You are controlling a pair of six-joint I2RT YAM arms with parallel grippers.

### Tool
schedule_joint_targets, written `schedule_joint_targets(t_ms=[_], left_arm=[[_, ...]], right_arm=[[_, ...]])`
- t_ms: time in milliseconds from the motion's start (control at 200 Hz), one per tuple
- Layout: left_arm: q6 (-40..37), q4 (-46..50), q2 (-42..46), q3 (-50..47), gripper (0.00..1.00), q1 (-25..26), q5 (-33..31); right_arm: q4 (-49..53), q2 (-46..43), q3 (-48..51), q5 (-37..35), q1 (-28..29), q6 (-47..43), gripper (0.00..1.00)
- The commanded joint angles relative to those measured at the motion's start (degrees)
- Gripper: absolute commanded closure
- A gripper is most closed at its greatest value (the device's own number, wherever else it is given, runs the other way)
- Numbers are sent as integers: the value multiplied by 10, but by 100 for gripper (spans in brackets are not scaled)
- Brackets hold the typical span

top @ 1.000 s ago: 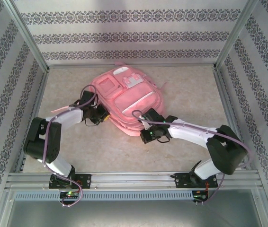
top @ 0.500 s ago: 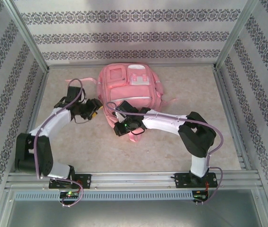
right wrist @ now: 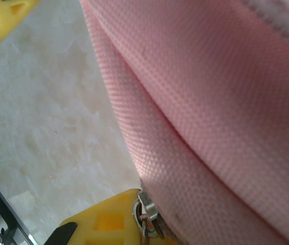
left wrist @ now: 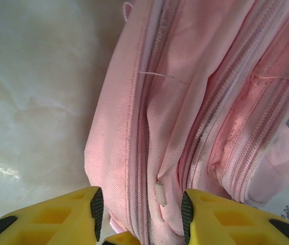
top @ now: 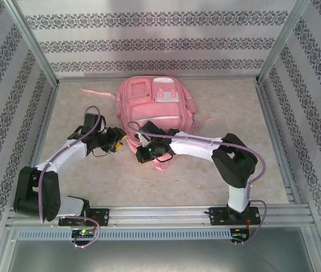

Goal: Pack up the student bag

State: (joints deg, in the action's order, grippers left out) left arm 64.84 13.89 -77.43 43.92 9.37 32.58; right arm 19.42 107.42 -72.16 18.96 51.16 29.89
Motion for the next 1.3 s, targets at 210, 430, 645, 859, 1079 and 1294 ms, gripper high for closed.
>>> schedule_joint_targets(t_ms=[210,430,645,859,1079,1294], left_arm=[[14,-40,-51,42,70,23,-3],[6,-37,-69,57,99,24,-7],[-16,-3,-73,85,100,18,-20],[-41,30,-74,113,100,0,-26],[-57,46,-78,116,100,-7,-30],[-68,55,-80,122,100,-11,-33]], right_arm=[[-31,5,7,14,3,6,100],[-19,-3,13,2,1,1,100],[16,-26,36,-18,-6,-5,100],[40,-61,85,-27,-25,-5,100],[73,-101,115,-26,-46,-23,100],[135,-115,112,-24,-81,-68,100]])
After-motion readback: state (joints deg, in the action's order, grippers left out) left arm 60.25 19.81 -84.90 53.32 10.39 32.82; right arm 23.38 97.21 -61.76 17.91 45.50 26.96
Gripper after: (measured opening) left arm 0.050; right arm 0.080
